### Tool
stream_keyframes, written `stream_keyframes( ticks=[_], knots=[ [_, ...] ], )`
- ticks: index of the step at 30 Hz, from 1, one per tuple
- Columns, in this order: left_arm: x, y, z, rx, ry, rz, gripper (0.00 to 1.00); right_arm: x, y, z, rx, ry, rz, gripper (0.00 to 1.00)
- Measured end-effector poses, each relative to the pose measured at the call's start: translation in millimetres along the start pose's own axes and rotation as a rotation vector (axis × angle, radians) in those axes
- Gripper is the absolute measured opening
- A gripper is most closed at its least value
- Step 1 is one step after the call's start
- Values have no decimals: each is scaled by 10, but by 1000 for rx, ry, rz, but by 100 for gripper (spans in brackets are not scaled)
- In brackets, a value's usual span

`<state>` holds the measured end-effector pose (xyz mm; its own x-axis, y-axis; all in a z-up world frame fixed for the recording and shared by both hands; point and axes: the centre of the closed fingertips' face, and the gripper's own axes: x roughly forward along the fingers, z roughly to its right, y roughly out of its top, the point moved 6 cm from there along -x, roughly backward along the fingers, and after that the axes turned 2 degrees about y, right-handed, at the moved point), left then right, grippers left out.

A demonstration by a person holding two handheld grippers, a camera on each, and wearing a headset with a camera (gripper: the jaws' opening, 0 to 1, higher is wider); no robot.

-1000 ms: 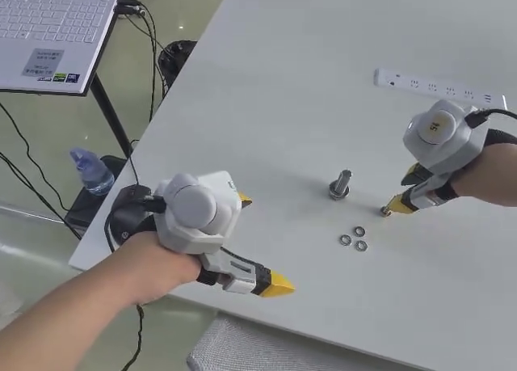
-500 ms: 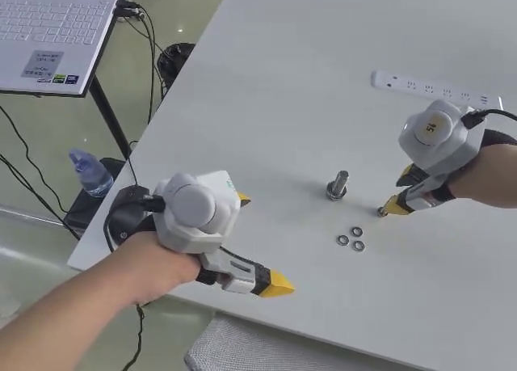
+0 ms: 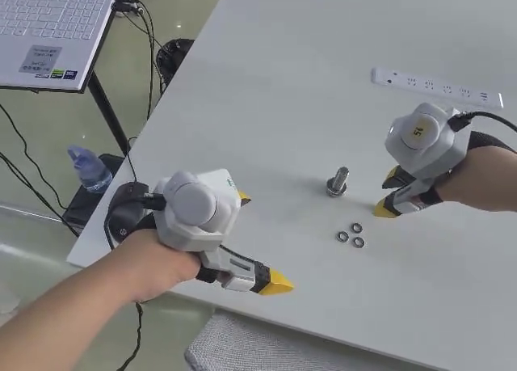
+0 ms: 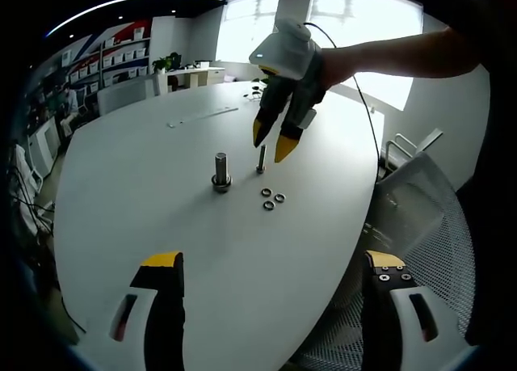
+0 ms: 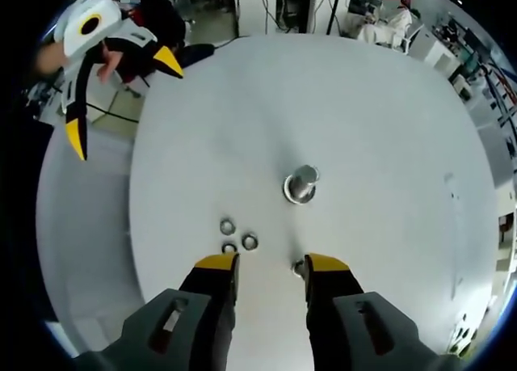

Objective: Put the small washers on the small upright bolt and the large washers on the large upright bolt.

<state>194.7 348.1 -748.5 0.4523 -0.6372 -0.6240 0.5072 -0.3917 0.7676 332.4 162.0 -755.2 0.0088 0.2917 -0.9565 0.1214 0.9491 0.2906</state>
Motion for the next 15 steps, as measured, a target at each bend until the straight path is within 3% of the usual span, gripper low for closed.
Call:
stream_keyframes(
  ticks=[8, 15],
  knots=[
    [-37, -30, 5, 1, 2, -4, 91, 66, 80, -151, -7, 11, 7, 34],
    [-66, -52, 25, -2, 0, -6, 90, 147, 65, -154, 4, 12, 0, 33]
  ],
)
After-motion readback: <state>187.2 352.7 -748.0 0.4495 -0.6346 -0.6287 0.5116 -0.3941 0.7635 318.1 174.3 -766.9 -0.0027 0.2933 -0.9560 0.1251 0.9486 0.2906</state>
